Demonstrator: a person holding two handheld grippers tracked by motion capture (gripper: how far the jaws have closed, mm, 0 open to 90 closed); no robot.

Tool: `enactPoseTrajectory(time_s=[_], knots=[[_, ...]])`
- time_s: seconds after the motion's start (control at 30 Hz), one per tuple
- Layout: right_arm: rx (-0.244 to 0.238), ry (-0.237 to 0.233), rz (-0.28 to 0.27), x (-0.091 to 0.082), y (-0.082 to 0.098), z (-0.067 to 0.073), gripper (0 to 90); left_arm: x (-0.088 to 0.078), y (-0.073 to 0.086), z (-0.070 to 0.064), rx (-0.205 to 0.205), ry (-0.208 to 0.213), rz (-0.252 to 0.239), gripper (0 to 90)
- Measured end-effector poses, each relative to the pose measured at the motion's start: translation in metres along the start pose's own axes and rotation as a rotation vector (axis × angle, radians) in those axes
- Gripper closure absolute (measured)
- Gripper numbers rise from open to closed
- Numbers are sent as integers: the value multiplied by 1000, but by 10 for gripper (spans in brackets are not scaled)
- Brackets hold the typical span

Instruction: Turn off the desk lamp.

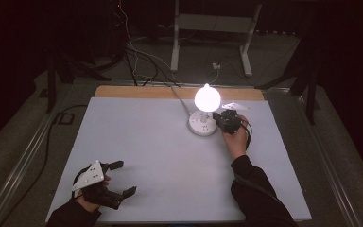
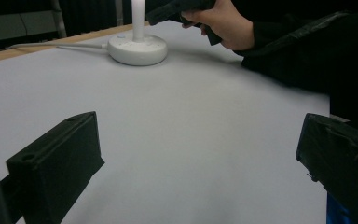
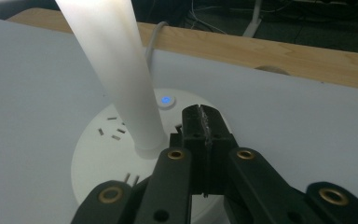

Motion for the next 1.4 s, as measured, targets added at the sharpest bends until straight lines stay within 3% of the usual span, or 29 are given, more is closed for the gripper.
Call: enactPoseTrajectory(time_s=[0.47,0.7,0.8,0.9,1.03,1.4], knots=[[-11,17,41,10,14,-2,896,0,0,0,1,-1,0,5],[-39,3,32,12,17,2,898,0,0,-1,2,0,2,5],[-13,-3,16,13,19,2,898,0,0,-1,3,0,1,5],[-12,10,33,13,15,3,896,0,0,-1,3,0,-1,5],[25,0,4,7,8,-1,896,0,0,0,3,-2,0,5],[-6,17,28,9,10,-3,896,-1,0,0,2,-3,-1,5]])
Point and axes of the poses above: each handheld gripper's, and its own axes: x roughly forward along the jaws, y roughly out of its underside, z roughly to its left, the point moved 3 cm from there along x, roughly forward along the jaws, and after that the axes turned 2 degrees about x, right-handed, at the moved point
